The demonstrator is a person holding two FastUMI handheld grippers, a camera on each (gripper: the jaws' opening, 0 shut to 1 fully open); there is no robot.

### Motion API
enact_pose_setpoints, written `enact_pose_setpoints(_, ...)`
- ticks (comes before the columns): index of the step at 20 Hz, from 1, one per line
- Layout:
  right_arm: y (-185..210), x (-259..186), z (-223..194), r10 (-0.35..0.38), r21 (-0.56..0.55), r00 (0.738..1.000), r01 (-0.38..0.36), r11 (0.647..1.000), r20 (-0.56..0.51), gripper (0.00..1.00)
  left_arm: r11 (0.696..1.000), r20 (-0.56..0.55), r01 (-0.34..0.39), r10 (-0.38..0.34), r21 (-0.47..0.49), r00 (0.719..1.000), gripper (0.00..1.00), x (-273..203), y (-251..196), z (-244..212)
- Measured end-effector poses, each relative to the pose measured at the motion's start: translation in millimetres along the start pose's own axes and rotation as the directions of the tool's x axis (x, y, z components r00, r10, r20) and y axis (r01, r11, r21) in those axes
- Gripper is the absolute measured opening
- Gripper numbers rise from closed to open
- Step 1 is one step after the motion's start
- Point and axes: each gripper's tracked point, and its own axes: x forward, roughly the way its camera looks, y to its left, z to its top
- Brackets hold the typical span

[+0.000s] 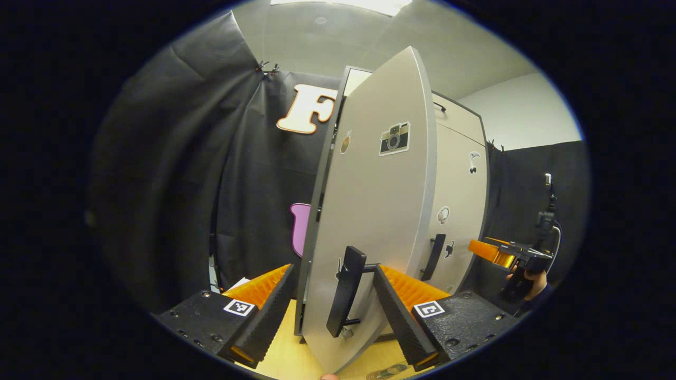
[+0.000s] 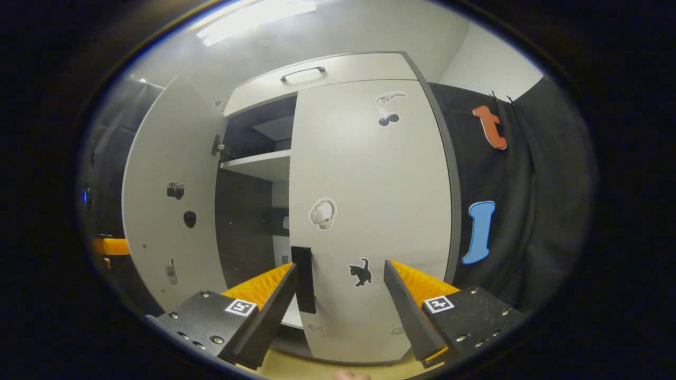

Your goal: Grasp the bottle in the cabinet with the left hand and place it on the coaster, then close the right door with the right hand and the left door with the left hand.

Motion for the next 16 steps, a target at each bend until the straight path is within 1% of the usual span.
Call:
enact_pose_setpoints(1,-2.0,-2.3,-0.4,-0.006,-0.006,1.0,0.006,1.0,-0.001,0.96,1.0,-0.007,0.018,-0.018,-0.001,1.0,0.94,3.1,-5.5,-1.7)
enact_pose_setpoints(2,-4.6,-3.3,-0.7,-0.012,-0.014,1.0,0.012,1.0,-0.003,0.99,0.999,-0.004,0.041,-0.041,-0.003,0.999,0.94,6.2,-14.2,-3.5)
enact_pose_setpoints(3,-7.5,-5.3,-1.4,-0.018,-0.021,1.0,0.018,1.0,-0.006,0.97,0.998,-0.01,0.066,-0.066,-0.002,0.998,0.94,9.9,-22.5,-5.0)
enact_pose_setpoints(4,-10.5,-6.2,-1.5,-0.024,-0.025,1.0,0.024,0.999,-0.009,0.99,0.996,-0.013,0.089,-0.089,-0.003,0.996,0.94,14.4,-30.4,-7.0)
enact_pose_setpoints(7,-20.4,-10.6,-0.1,-0.044,-0.033,0.999,0.043,0.999,-0.005,1.0,0.989,-0.028,0.145,-0.146,-0.012,0.989,0.94,34.7,-53.2,-12.3)
enact_pose_setpoints(8,-24.6,-11.9,0.2,-0.052,-0.037,0.999,0.052,0.998,-0.004,1.0,0.987,-0.028,0.157,-0.157,-0.019,0.987,0.94,42.8,-60.4,-14.6)
enact_pose_setpoints(9,-29.8,-13.2,0.7,-0.061,-0.042,0.998,0.061,0.997,-0.003,0.97,0.986,-0.031,0.163,-0.163,-0.022,0.986,0.94,51.2,-65.9,-16.8)
enact_pose_setpoints(10,-35.2,-14.9,0.5,-0.072,-0.047,0.997,0.072,0.996,-0.002,1.0,0.986,-0.033,0.164,-0.164,-0.023,0.986,0.95,60.5,-69.9,-18.9)
enact_pose_setpoints(11,-40.9,-17.9,-0.2,-0.084,-0.052,0.997,0.083,0.995,-0.002,1.0,0.984,-0.034,0.178,-0.179,-0.029,0.983,1.0,68.7,-76.8,-19.2)
enact_pose_setpoints(13,-52.9,-22.7,-1.3,-0.105,-0.06,0.994,0.105,0.993,-0.003,1.0,0.98,-0.04,0.197,-0.198,-0.025,0.979,1.0,85.4,-89.6,-21.4)
enact_pose_setpoints(15,-64.8,-27.0,-2.8,-0.124,-0.062,0.992,0.123,0.99,-0.006,1.0,0.98,-0.042,0.2,-0.201,-0.013,0.979,1.0,98.2,-98.9,-24.3)
enact_pose_setpoints(16,-70.7,-29.2,-3.0,-0.133,-0.057,0.991,0.132,0.99,-0.007,0.97,0.979,-0.041,0.202,-0.202,-0.009,0.979,1.0,102.9,-102.5,-25.0)
